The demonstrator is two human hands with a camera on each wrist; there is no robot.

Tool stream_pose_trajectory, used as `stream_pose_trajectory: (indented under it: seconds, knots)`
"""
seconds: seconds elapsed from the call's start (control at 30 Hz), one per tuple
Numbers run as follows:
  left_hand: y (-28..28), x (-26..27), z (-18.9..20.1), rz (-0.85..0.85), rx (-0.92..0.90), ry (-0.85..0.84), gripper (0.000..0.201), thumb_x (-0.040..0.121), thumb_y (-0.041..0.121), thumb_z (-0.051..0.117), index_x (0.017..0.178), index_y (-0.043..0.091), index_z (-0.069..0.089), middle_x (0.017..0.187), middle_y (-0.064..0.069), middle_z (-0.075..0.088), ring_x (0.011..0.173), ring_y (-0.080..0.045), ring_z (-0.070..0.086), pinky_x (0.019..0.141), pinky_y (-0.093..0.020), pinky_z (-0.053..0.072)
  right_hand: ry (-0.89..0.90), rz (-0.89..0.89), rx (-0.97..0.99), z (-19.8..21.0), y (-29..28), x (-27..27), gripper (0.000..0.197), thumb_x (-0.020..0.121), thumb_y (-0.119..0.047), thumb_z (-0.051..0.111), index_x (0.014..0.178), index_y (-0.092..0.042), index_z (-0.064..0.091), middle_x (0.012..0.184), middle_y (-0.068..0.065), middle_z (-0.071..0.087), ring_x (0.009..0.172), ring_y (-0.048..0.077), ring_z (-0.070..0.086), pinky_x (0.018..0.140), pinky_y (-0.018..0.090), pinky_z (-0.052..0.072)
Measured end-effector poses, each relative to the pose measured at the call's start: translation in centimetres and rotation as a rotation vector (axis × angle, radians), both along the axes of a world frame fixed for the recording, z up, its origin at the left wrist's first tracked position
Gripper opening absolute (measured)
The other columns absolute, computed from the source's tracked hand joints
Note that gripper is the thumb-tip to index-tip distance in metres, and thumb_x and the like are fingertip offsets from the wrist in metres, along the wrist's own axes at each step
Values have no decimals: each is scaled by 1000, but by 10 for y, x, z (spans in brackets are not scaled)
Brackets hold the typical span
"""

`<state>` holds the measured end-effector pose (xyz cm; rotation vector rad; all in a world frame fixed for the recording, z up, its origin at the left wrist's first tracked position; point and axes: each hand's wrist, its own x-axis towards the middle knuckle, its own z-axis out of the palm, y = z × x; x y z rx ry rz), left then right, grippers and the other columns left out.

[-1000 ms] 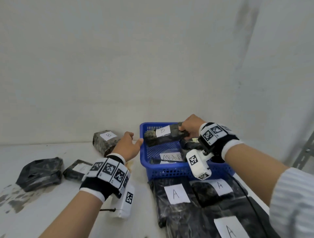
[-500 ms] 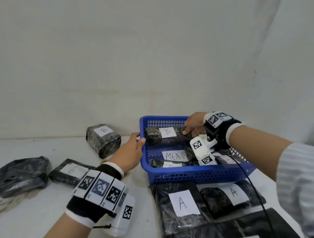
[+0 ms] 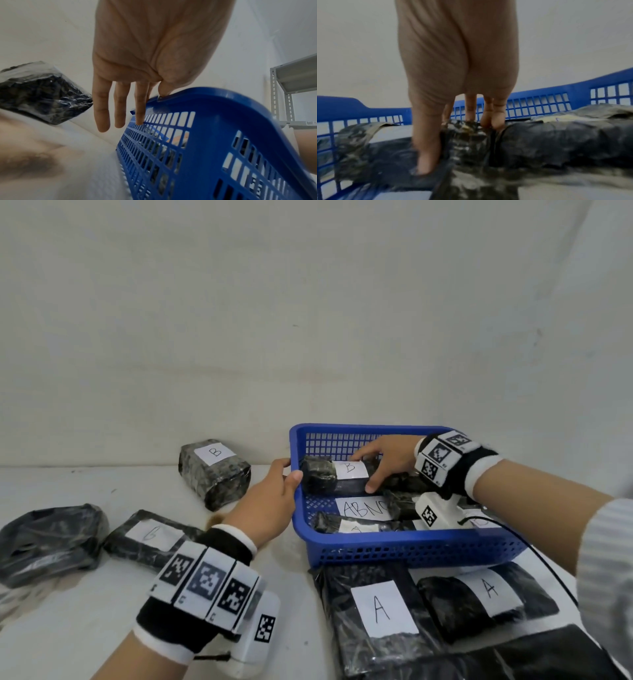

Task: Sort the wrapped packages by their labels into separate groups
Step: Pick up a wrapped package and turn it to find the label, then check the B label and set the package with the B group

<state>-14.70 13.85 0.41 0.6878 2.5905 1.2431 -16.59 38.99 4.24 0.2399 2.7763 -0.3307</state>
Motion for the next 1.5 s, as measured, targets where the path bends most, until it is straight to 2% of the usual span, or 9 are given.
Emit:
stream_pose_trajectory:
  seconds: [0.1,0.27,0.43,0.6,0.73,0.93,1.07,1.3,1.5]
  knots:
    - [-1,0,0,2,4,7,45,105,38,25,146,21,28,117,-1,65,106,-22,62,81,-29,40,115,-30,31,0,-1,-5,66,76,-30,86,137,-28,59,142,0,56,132,24,51,102,28,35]
    - [1,3,3,8,-16,6,45,105,38,25,145,20,29,114,-1,64,107,-24,62,82,-30,43,-20,-30,77,1,0,-14,81,79,-34,84,149,-28,44,152,4,46,135,30,47,108,36,38]
    - [-11,-1,11,-22,-80,-3,45,102,43,30,140,20,40,106,-1,64,94,-14,58,82,-28,37,-54,-63,-57,37,3,-10,84,82,-34,80,152,-30,35,148,10,49,104,31,68,96,39,56]
    - [-53,-15,24,190,-34,17,31,99,7,40,90,8,69,104,-6,65,95,-21,56,78,-20,42,46,-136,-185,74,-5,18,47,86,-31,77,128,-20,59,109,8,70,93,27,73,80,33,61]
    - [-95,-31,20,294,-197,4,27,95,1,42,109,0,65,120,-19,62,113,-33,56,94,-33,41,204,-218,-443,75,-28,48,22,95,-19,68,111,-6,65,100,9,69,84,24,69,78,32,59]
    - [-137,-35,1,184,-785,-24,55,95,8,39,146,27,34,151,-6,38,136,-28,39,109,-32,35,381,-349,-765,45,-76,92,7,100,-14,60,96,-9,64,89,8,67,69,19,61,64,29,55]
    - [-141,-29,-6,148,-928,51,66,92,13,53,149,32,27,153,-8,30,138,-34,32,112,-39,29,405,-333,-848,37,-101,116,11,99,-18,62,104,-10,66,95,8,70,74,19,64,65,28,56]
    - [-147,-2,15,206,-645,29,66,68,27,85,124,31,51,126,-11,43,107,-29,55,95,-33,48,412,-250,-844,44,-139,147,12,99,-14,60,109,-10,66,99,11,70,76,18,64,67,25,57]
    - [-145,56,57,205,-86,96,67,65,23,88,121,34,55,110,-5,33,86,-28,59,84,-36,57,443,-122,-806,46,-180,164,52,99,-33,62,147,-29,44,120,8,65,100,28,70,89,36,59]
